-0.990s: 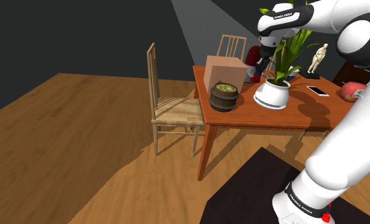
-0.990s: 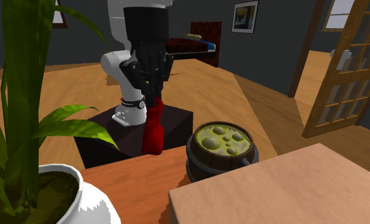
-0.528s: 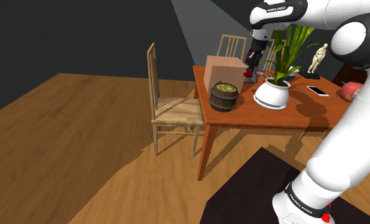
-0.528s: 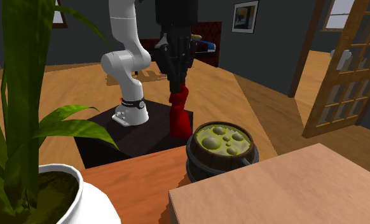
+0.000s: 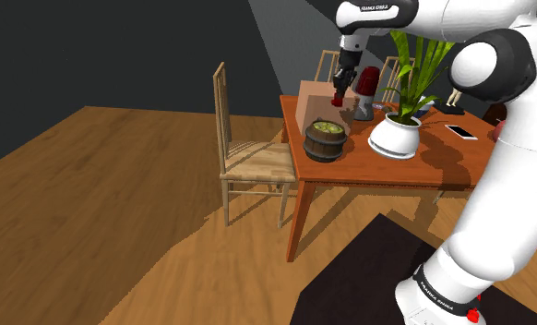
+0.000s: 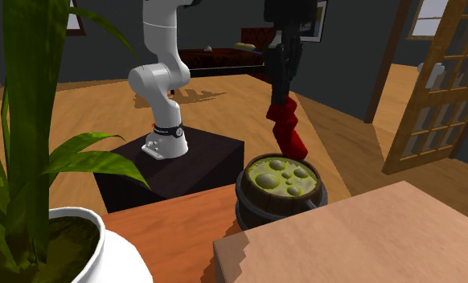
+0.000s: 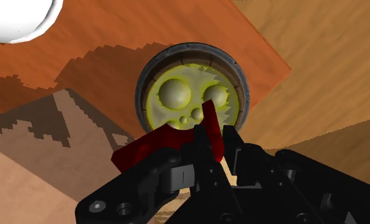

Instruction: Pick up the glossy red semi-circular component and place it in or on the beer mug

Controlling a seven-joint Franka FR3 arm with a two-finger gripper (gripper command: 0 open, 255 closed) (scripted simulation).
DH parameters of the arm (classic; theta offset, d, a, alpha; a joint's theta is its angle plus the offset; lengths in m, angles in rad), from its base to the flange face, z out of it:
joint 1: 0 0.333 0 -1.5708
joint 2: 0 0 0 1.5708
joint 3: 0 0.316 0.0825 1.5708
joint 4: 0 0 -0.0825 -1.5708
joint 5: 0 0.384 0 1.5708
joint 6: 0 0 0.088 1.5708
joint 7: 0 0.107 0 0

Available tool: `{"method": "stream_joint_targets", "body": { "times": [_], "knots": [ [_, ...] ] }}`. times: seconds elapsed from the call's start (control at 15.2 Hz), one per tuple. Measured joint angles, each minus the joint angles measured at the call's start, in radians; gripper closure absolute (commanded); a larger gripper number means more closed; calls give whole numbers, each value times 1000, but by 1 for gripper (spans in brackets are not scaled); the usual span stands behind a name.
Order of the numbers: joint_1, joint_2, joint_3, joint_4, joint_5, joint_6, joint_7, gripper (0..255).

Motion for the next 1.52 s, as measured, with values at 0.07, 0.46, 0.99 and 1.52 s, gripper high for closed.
{"method": "stream_joint_targets", "body": {
  "times": [0.07, 0.46, 0.99, 1.52],
  "knots": [
    [3, 4, 3, 2, 1, 2, 6, 255],
    [10, 7, 7, -60, 1, 66, 14, 255],
    [13, 11, 9, -165, 3, 175, 14, 255],
    [14, 16, 10, -220, 5, 235, 14, 255]
  ]
}}
